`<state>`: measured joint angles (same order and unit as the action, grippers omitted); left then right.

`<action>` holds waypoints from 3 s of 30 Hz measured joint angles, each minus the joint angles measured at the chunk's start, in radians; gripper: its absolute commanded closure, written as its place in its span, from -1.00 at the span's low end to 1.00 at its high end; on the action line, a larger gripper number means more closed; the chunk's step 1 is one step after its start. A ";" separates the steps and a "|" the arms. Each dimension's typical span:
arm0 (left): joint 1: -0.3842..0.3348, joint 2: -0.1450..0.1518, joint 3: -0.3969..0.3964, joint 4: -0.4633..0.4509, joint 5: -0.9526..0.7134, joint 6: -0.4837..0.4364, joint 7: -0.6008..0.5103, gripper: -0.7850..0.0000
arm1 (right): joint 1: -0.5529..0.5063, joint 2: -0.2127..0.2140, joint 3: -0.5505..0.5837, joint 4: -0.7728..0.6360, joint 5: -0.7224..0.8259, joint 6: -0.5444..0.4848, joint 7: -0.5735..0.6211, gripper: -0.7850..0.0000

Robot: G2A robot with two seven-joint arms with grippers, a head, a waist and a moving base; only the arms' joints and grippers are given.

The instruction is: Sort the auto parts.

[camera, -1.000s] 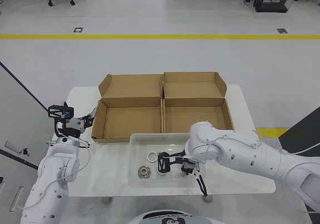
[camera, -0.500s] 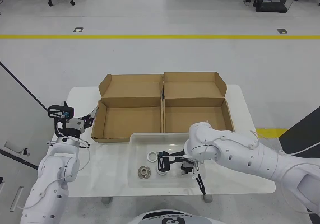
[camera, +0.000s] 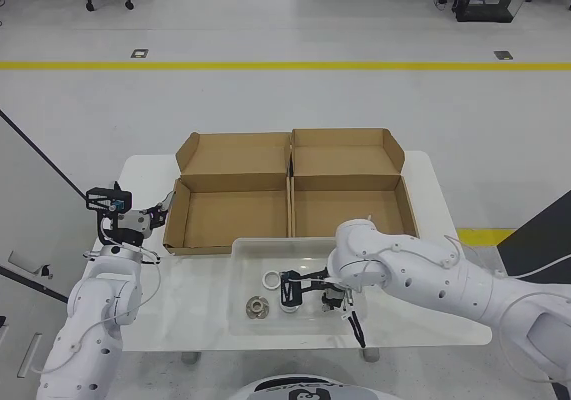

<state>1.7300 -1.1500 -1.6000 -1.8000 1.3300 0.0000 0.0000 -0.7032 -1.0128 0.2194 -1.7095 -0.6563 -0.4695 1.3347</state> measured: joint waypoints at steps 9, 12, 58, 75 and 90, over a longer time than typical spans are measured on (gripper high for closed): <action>0.000 0.000 0.000 0.000 0.000 0.000 0.000 -1.00 | -0.010 -0.005 0.010 0.009 -0.007 -0.003 -0.001 0.25; 0.000 0.000 0.000 0.000 0.000 0.000 0.000 -1.00 | -0.014 -0.006 0.013 0.011 -0.010 -0.004 -0.002 0.27; 0.000 0.000 0.000 0.000 0.000 0.000 0.000 -1.00 | 0.020 0.065 0.199 -0.116 0.127 0.014 0.030 1.00; 0.000 0.000 0.000 0.000 0.000 0.000 0.000 -1.00 | -0.171 0.236 0.712 -0.321 0.552 -0.218 -0.238 1.00; 0.000 0.000 0.000 0.000 0.000 0.000 0.000 -1.00 | -0.334 0.286 0.972 -0.266 0.747 -0.468 -0.458 1.00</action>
<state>1.7300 -1.1500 -1.6000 -1.8000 1.3300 0.0000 0.0000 -1.0375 -0.7272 1.1916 -1.9753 0.0911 -0.9375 0.8765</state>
